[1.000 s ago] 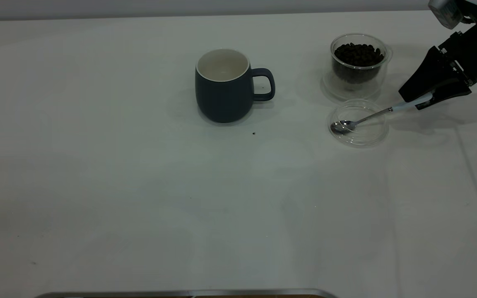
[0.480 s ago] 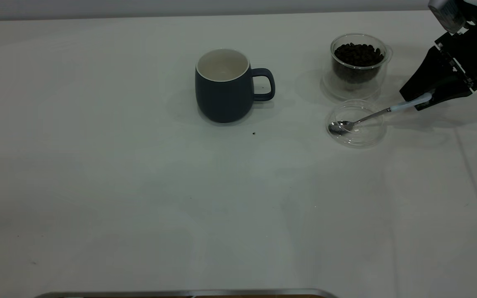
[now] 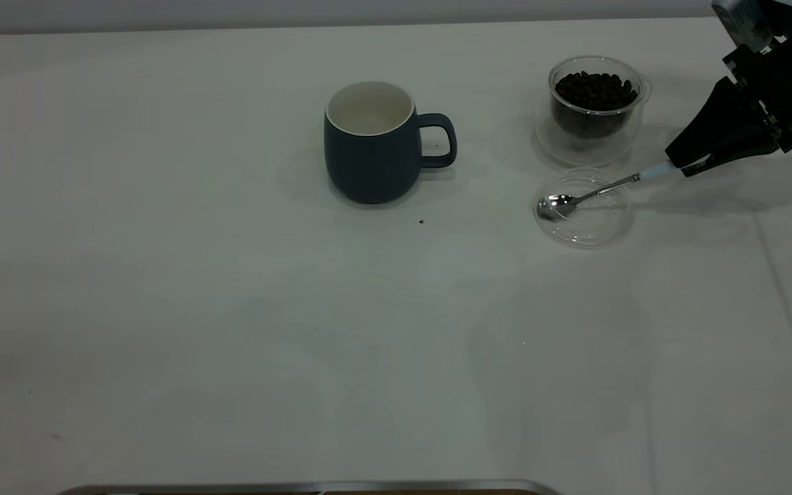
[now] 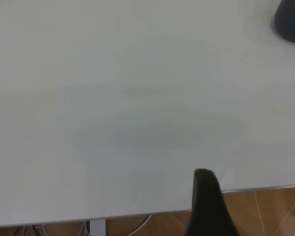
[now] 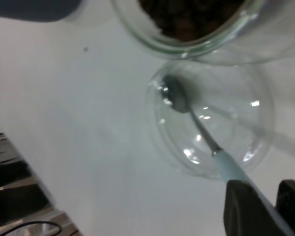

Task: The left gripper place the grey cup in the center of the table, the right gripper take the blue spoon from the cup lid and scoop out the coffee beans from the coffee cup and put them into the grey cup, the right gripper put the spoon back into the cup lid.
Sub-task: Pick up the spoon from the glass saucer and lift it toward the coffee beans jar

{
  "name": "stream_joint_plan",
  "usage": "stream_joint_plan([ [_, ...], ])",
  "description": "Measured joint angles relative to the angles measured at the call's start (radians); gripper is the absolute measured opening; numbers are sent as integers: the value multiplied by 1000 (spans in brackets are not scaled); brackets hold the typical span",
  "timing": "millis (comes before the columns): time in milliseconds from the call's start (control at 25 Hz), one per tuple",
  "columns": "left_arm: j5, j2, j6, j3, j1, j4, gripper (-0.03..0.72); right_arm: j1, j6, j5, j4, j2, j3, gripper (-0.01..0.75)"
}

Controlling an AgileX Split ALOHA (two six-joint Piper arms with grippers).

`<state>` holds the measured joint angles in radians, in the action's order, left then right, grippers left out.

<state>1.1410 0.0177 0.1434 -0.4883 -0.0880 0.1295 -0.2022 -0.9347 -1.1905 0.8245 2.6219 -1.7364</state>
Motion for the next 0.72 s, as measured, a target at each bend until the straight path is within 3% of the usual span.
stream_joint_plan([
  [720, 1, 0, 1, 0, 0, 0, 551, -7, 316, -3, -259, -219, -30, 115],
])
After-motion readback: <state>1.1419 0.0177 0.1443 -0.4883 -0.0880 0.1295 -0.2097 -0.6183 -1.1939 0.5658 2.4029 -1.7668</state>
